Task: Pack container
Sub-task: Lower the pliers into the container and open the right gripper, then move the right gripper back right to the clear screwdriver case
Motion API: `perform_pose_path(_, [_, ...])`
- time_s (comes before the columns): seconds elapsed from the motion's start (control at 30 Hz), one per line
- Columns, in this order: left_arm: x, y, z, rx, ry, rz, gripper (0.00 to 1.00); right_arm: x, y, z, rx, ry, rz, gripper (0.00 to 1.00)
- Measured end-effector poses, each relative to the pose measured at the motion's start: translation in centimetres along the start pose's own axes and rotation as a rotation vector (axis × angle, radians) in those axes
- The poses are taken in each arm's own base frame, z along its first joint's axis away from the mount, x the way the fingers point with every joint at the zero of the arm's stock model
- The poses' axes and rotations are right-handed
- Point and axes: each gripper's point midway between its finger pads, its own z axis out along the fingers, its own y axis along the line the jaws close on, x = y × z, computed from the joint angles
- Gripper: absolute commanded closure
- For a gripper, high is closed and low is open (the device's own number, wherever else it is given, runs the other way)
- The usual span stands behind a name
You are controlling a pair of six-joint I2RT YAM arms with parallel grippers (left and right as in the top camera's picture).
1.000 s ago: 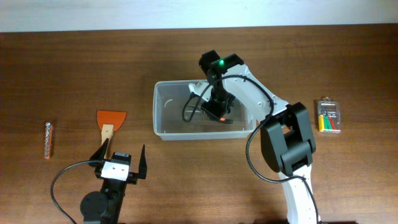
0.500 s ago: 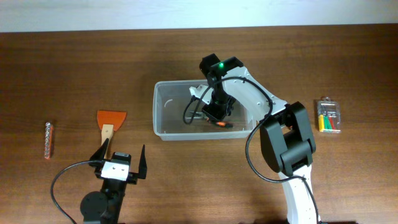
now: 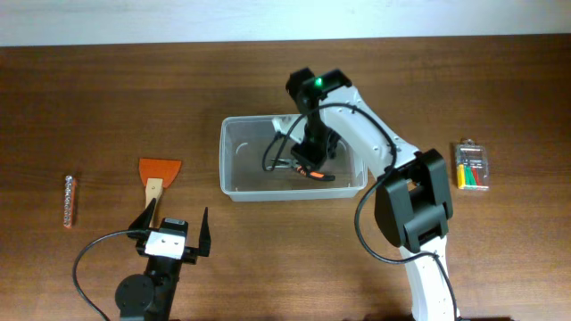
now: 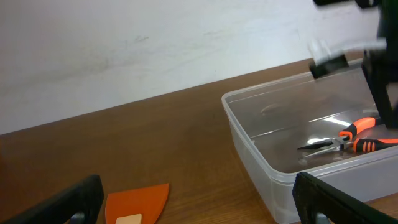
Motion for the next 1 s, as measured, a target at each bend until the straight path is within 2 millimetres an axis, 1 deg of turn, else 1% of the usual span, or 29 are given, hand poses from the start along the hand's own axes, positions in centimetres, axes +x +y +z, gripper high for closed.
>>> perform_pose_path(0.1, [0.0,0.0,0.0,0.0,0.0,0.0,0.01,-1.2,-0.2,-3.3,0.037,-0.055,-0.014,0.61])
perform_pose_path(0.13, [0.0,0.0,0.0,0.0,0.0,0.0,0.01,-1.5,-0.2,-4.2,0.047,-0.07,-0.018,0.53])
perform_pose_path(0.2, [0.0,0.0,0.0,0.0,0.0,0.0,0.01,-2.0,-0.3,-6.5,0.082,-0.104,-0.036,0.22])
perform_pose_path(0.23, [0.0,0.0,0.0,0.0,0.0,0.0,0.01,-2.2,-0.4,-7.5,0.1,-0.122,-0.032,0.12])
perform_pose_path(0.27, [0.0,0.0,0.0,0.0,0.0,0.0,0.01,-2.3,-0.5,-8.5,0.123,-0.138,-0.036,0.05])
perform_pose_path(0.3, [0.0,0.0,0.0,0.0,0.0,0.0,0.01,-2.1,-0.6,-9.5,0.147,-0.144,-0.039,0.01])
perform_pose_path(0.37, [0.0,0.0,0.0,0.0,0.0,0.0,0.01,-1.7,-0.9,-11.1,0.196,-0.153,-0.039,0.01])
perform_pose_path(0.43, [0.0,0.0,0.0,0.0,0.0,0.0,0.01,-0.6,-1.2,-12.9,0.252,-0.153,-0.024,0.01])
perform_pose_path(0.53, [0.0,0.0,0.0,0.0,0.0,0.0,0.01,1.5,-1.8,-15.5,0.332,-0.147,0.006,0.01])
perform_pose_path(0.63, [0.0,0.0,0.0,0.0,0.0,0.0,0.01,4.1,-3.2,-19.0,0.431,-0.177,0.092,0.01])
perform_pose_path(0.7, [0.0,0.0,0.0,0.0,0.0,0.0,0.01,6.6,-4.3,-21.4,0.48,-0.196,0.165,0.01])
perform_pose_path(0.8, [0.0,0.0,0.0,0.0,0.0,0.0,0.01,11.1,-5.8,-25.1,0.532,-0.254,0.294,0.01])
perform_pose_path(0.87, [0.0,0.0,0.0,0.0,0.0,0.0,0.01,13.5,-6.5,-26.9,0.559,-0.292,0.362,0.01])
perform_pose_path(0.93, [0.0,0.0,0.0,0.0,0.0,0.0,0.01,17.0,-7.5,-29.3,0.598,-0.344,0.462,0.01])
perform_pose_path(1.0, [0.0,0.0,0.0,0.0,0.0,0.0,0.01,19.9,-8.2,-30.9,0.632,-0.376,0.545,0.01])
